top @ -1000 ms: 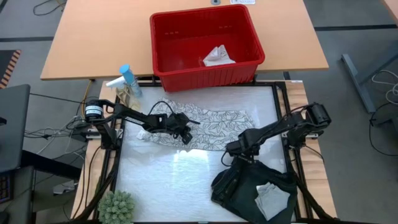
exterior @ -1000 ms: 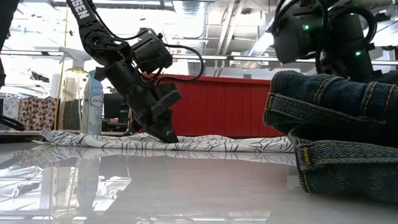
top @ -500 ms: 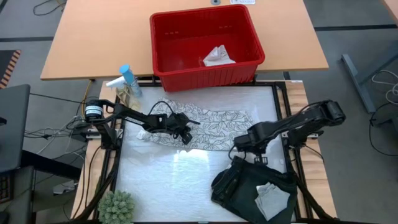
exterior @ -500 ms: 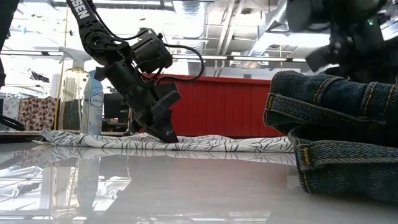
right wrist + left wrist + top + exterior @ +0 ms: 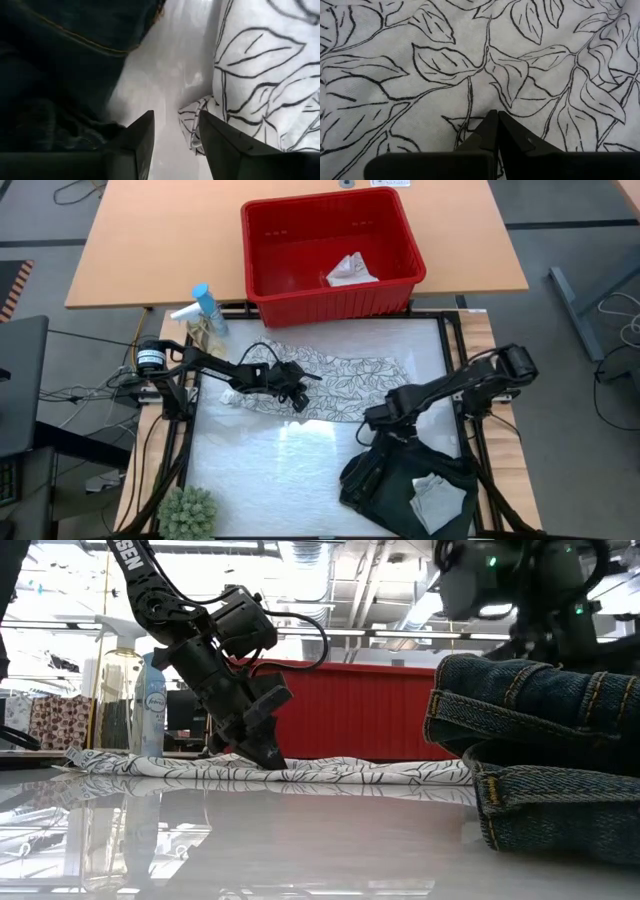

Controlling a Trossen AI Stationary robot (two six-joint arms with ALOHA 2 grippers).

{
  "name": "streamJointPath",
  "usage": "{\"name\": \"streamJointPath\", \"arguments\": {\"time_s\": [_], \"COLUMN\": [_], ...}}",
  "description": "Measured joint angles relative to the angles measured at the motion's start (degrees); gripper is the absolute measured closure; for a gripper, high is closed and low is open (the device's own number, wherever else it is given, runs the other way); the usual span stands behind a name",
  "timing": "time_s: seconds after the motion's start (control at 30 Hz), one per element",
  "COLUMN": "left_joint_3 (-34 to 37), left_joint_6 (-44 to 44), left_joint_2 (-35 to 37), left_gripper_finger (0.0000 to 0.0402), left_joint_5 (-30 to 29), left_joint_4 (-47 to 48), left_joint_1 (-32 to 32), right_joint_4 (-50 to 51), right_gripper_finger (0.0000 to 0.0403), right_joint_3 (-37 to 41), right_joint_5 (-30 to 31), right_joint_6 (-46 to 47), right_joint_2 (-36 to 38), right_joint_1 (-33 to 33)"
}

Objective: Fold Laundry from Bin
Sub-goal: Fold the white from the red laundry bin

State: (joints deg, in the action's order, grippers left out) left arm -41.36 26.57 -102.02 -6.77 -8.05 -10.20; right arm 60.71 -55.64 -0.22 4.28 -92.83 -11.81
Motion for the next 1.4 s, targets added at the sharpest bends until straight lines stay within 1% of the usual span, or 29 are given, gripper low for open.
{"name": "streamJointPath", "arguments": {"time_s": [0.1, 0.17, 0.23, 0.37, 0.4, 0.47, 0.77, 0.97, 1.03, 1.1, 1.23, 1.33, 1.4], "left_joint_3": [0.0, 0.0, 0.0, 0.0, 0.0, 0.0, 0.0, 0.0, 0.0, 0.0, -0.04, -0.07, -0.11], "left_joint_6": [-0.02, -0.01, 0.0, 0.0, 0.0, 0.0, -0.2, -0.71, -0.83, -0.83, -0.85, -1.43, -2.26], "left_joint_2": [0.0, 0.0, 0.0, 0.0, 0.0, 0.0, 0.0, 0.0, 0.0, 0.0, 0.02, 0.07, 0.11], "left_gripper_finger": [0.0401, 0.0401, 0.0401, 0.0401, 0.0401, 0.0401, 0.0401, 0.0401, 0.0401, 0.0401, 0.0401, 0.0401, 0.0401], "left_joint_5": [-0.11, -0.47, -0.92, -1.07, -1.1, -1.14, -1.52, -0.56, -0.05, 0.11, 0.24, 0.55, 1.3], "left_joint_4": [0.0, 0.0, 0.0, 0.0, -0.01, -0.02, -0.01, 0.13, 0.2, 0.31, 0.86, 1.31, 1.7], "left_joint_1": [0.0, 0.02, 0.04, 0.04, 0.04, 0.04, 0.02, -0.05, -0.09, -0.09, -0.09, -0.09, -0.09], "right_joint_4": [-0.4, -0.2, 0.24, 0.38, 0.72, 2.57, 16.58, 22.07, 22.14, 22.09, 22.09, 22.07, 22.19], "right_gripper_finger": [0.0239, 0.0254, 0.0284, 0.0374, 0.0384, 0.0386, 0.0389, 0.0389, 0.0387, 0.0371, 0.0304, 0.0255, 0.0228], "right_joint_3": [0.0, 0.0, -0.02, 0.0, 0.0, 0.0, 0.0, 0.0, 0.0, 0.0, 0.0, 0.0, 0.0], "right_joint_5": [0.28, 0.36, 0.36, 0.6, 0.6, 0.59, 0.63, 2.56, 2.21, 0.99, -4.76, -6.76, -7.05], "right_joint_6": [-0.46, -0.47, -0.46, -0.29, -0.25, -0.24, 0.2, 0.23, 0.16, 0.19, -1.62, -2.21, -2.19], "right_joint_2": [-2.15, -3.15, -3.96, -3.86, -3.76, -3.37, 0.19, 0.67, 0.67, 0.67, 0.67, 0.67, 0.67], "right_joint_1": [0.61, 0.93, 1.14, 1.16, 1.16, 1.16, 1.16, 1.16, 1.08, 0.57, -1.33, -3.19, -4.32]}}
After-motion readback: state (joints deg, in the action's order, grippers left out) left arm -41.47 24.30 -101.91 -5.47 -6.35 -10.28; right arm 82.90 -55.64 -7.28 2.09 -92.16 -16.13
